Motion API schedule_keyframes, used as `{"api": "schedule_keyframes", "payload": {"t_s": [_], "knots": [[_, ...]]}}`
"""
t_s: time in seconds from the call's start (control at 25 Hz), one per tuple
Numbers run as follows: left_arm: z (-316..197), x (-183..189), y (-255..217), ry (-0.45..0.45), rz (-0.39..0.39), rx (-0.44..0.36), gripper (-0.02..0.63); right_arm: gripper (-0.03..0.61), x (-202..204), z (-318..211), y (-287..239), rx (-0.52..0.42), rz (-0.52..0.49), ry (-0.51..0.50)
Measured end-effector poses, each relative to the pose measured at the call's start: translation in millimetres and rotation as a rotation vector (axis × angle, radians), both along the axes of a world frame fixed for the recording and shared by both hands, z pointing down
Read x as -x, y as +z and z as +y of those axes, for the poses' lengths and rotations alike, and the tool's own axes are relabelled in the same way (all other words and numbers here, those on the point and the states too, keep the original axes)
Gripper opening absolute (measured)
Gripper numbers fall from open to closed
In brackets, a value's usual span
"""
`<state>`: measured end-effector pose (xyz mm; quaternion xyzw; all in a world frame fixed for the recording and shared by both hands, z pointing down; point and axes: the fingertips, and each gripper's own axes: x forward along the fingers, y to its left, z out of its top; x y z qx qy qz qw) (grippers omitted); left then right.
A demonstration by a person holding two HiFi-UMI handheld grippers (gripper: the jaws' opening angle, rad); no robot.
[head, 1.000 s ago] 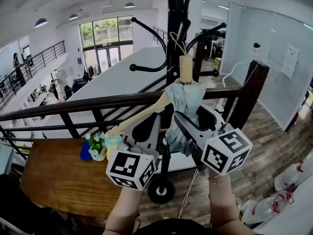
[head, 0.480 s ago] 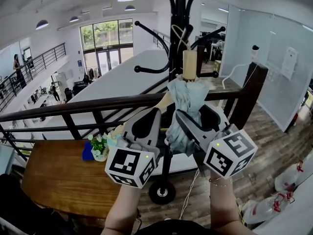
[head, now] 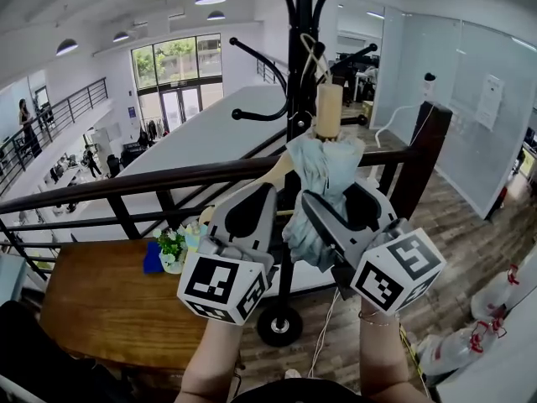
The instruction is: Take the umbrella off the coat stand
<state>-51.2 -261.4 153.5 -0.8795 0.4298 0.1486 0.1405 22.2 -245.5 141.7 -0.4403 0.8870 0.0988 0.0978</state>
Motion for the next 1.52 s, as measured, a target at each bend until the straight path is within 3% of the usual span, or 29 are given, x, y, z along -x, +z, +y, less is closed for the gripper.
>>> {"api": "schedule_keyframes", "payload": {"t_s": [0.28, 0.68, 1.52], "knots": [[20.6, -0.2, 1.0, 0.029, -0.02, -0.015, 0.015, 0.256, 6.5, 24.6, -0.2, -0.014, -0.018, 0.01], [36.4, -1.5, 16.8, 0.062, -0.022, 0.025, 0.015, 0.256, 0.3, 40.8, 22.0, 0.023, -0.035, 0.034], [-2.5, -18.5, 95.2, 0.063, -0.093, 0.187, 0.015, 0.256, -28.3, -4.7, 102.5, 0.163, -0.023, 0.053]]}}
